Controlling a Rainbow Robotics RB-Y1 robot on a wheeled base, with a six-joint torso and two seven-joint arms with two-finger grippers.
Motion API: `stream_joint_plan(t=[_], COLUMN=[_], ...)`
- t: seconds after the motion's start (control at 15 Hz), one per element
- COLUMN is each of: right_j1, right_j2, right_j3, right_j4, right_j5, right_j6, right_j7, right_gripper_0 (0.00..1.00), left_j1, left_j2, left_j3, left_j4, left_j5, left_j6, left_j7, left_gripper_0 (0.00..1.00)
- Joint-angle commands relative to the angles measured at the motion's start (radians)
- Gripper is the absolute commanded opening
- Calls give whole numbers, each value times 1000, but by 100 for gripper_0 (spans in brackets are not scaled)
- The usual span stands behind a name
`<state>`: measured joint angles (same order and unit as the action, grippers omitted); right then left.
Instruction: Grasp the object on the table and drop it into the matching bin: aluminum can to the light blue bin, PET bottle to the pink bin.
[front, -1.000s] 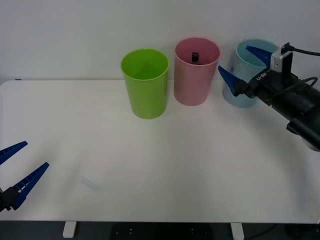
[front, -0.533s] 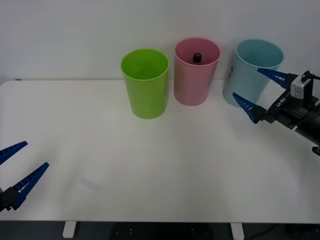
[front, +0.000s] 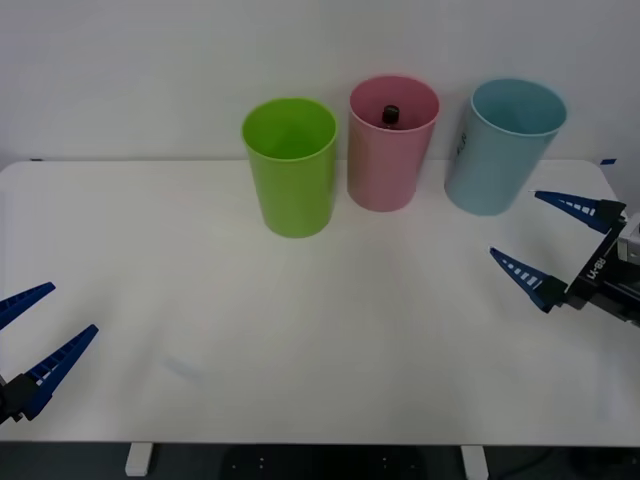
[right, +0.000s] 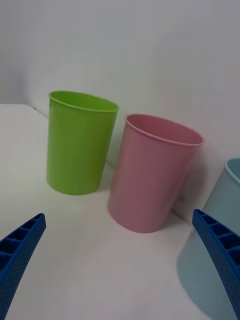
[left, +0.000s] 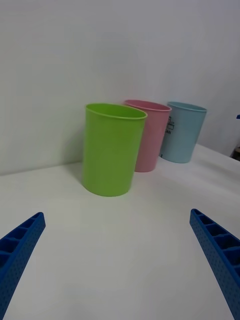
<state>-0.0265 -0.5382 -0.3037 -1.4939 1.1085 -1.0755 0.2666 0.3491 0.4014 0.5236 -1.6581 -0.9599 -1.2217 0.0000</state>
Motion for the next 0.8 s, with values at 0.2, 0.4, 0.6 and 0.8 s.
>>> stream_joint_plan(t=[0.2, 0.4, 0.6, 0.8], right_j1=[163, 240, 289, 300], right_j2=[0, 0, 0, 0], right_j3=[-22, -28, -32, -32], right_j4=[-123, -171, -190, -190], right_j5=[-38, -75, -105, -107], right_j6=[-1, -12, -23, -37], right_j7=[2, 2, 2, -3], right_gripper_0=[100, 100, 100, 100], left_j1=[0, 0, 0, 0], left_j2=[0, 0, 0, 0], left_j3=[0, 0, 0, 0], left_j4=[0, 0, 0, 0], left_j5=[0, 0, 0, 0], left_j6=[0, 0, 0, 0], left_j7=[0, 0, 0, 0], left_gripper_0=[100, 100, 100, 100])
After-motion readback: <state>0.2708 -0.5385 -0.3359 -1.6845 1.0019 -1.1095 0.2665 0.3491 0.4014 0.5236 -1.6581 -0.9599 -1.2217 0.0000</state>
